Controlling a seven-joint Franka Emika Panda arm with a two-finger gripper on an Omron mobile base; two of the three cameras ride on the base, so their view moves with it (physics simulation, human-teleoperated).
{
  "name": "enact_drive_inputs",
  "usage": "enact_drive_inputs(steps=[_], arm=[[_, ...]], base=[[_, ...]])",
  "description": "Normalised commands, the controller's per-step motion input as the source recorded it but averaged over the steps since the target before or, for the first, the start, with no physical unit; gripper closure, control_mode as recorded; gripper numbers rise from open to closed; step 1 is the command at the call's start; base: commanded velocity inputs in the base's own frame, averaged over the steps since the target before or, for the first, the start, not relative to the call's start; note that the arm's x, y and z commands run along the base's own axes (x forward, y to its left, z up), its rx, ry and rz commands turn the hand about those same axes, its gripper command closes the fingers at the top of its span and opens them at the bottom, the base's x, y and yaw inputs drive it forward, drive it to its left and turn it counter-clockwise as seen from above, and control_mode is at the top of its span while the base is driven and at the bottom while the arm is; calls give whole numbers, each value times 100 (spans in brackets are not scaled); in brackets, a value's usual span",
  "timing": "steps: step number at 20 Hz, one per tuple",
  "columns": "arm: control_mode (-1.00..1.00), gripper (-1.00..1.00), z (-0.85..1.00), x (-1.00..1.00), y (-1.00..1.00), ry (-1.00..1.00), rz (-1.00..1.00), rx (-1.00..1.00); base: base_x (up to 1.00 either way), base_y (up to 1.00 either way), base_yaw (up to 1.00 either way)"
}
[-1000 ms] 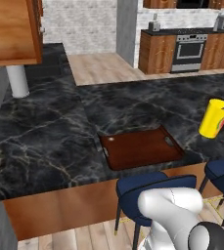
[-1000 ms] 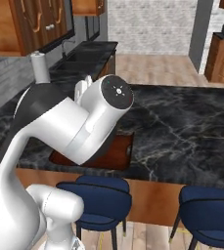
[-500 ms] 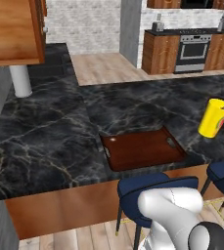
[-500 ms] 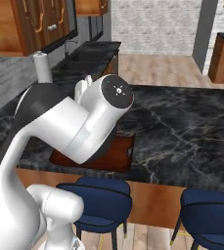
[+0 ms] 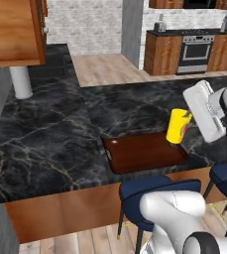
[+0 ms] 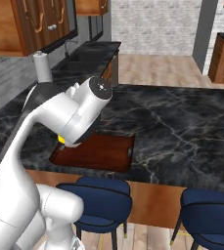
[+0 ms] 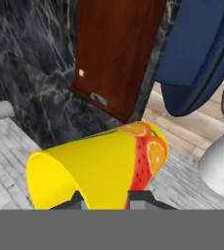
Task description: There is a tray on the dining counter. Grab the cup, mug, and pitcher and place them on the tray. The pitcher may be placed next to the tray if it cannot fit the tray.
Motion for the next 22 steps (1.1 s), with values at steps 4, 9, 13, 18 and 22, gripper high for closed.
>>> enact_drive_inputs(steps=[4, 9, 13, 18, 22], arm=[[-100, 100, -49, 83, 72, 0, 0, 0], [-100, 100, -9, 59, 51, -1, 0, 0], [-100, 100, -29, 73, 42, 0, 0, 0], [-100, 100, -33, 58, 26, 9, 0, 0], [-100, 100, -30, 52, 11, 5, 0, 0]], base=[[0, 0, 0], [0, 0, 0], [0, 0, 0], [0, 0, 0], [0, 0, 0]])
